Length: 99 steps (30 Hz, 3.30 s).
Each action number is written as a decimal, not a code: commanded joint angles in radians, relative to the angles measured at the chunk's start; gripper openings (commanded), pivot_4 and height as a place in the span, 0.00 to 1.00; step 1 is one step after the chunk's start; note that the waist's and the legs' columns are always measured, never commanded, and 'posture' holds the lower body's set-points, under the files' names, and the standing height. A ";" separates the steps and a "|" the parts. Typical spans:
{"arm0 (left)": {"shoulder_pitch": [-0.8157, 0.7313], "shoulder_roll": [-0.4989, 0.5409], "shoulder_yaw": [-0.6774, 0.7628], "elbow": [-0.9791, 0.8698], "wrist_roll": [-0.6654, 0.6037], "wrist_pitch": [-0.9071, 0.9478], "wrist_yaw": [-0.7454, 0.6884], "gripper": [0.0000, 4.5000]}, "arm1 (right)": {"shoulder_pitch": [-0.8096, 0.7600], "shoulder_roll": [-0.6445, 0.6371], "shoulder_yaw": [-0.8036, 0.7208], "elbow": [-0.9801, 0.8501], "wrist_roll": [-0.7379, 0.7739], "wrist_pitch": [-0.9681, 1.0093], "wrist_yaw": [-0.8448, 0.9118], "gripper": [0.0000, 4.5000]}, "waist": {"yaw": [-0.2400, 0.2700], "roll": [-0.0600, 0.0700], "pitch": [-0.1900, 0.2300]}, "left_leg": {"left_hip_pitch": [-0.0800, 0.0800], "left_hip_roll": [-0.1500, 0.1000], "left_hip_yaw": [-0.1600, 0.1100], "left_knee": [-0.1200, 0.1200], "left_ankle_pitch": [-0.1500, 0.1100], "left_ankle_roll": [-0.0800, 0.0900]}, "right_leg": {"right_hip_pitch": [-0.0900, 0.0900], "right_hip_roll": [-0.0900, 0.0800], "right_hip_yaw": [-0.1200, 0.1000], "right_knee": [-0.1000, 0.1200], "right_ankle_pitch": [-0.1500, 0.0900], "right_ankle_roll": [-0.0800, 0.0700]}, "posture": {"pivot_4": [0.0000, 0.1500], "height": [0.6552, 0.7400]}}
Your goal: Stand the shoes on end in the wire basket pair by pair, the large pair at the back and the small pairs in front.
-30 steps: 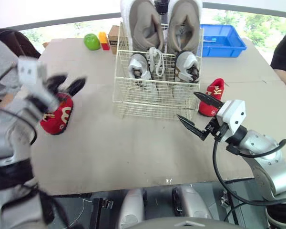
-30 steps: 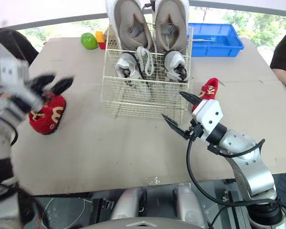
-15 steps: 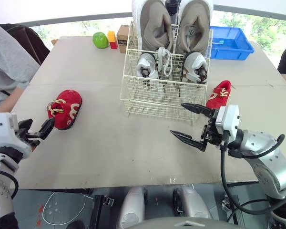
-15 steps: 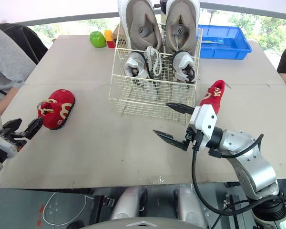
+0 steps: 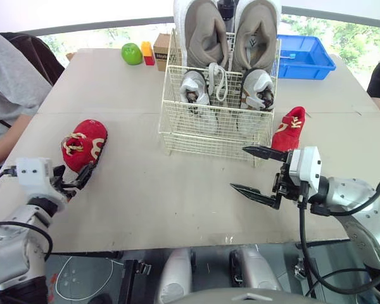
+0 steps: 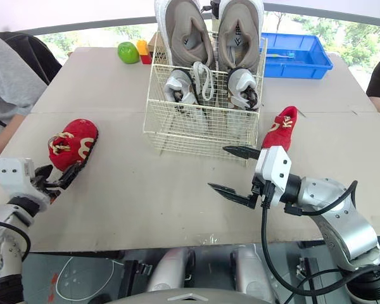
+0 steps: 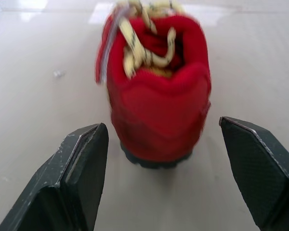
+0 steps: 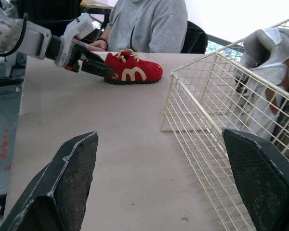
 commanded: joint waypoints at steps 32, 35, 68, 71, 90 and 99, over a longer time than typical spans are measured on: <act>-0.345 0.361 -0.163 0.136 -0.059 -0.984 -0.737 0.03 | -0.734 -0.299 -0.221 0.194 0.346 0.541 -0.070 0.88 | -0.002 0.008 0.007 | -0.003 -0.001 0.006 -0.002 -0.001 0.002 | -0.006 -0.001 0.002 -0.001 0.000 -0.001 | 1.00 1.00; -0.526 0.370 -0.286 0.262 -0.073 -1.183 -0.912 0.03 | -0.923 -0.305 -0.195 0.317 0.385 0.671 -0.092 0.88 | 0.000 0.010 0.008 | -0.004 0.000 0.010 -0.002 -0.001 0.002 | -0.006 0.000 0.000 -0.001 -0.001 -0.002 | 1.00 1.00; -1.092 0.204 -0.785 0.634 -0.345 -1.630 -1.218 0.03 | -1.203 -0.106 0.101 0.790 0.470 1.246 0.166 0.67 | -0.004 0.011 0.008 | -0.022 0.002 0.012 0.006 -0.002 0.004 | -0.022 0.013 0.005 0.003 0.003 0.005 | 1.00 1.00; -1.102 0.198 -0.790 0.645 -0.342 -1.642 -1.218 0.03 | -1.203 -0.115 0.121 0.796 0.501 1.248 0.207 0.38 | -0.005 0.011 0.008 | -0.022 0.002 0.012 0.006 -0.002 0.004 | -0.022 0.013 0.005 0.003 0.003 0.005 | 1.00 1.00; -1.099 0.171 -0.758 0.636 -0.344 -1.615 -1.218 0.03 | -1.097 -0.134 -0.011 0.777 0.721 1.248 0.089 0.07 | -0.004 0.011 0.008 | -0.023 0.002 0.011 0.010 -0.002 0.004 | -0.022 0.014 0.004 0.006 0.003 0.005 | 1.00 1.00; -1.110 0.150 -0.775 0.604 -0.351 -1.596 -1.218 0.03 | -1.038 -0.172 0.043 0.723 0.792 1.248 0.031 0.64 | -0.005 0.011 0.008 | -0.024 0.002 0.010 0.017 -0.002 0.004 | -0.022 0.014 0.004 0.011 0.003 0.005 | 1.00 1.00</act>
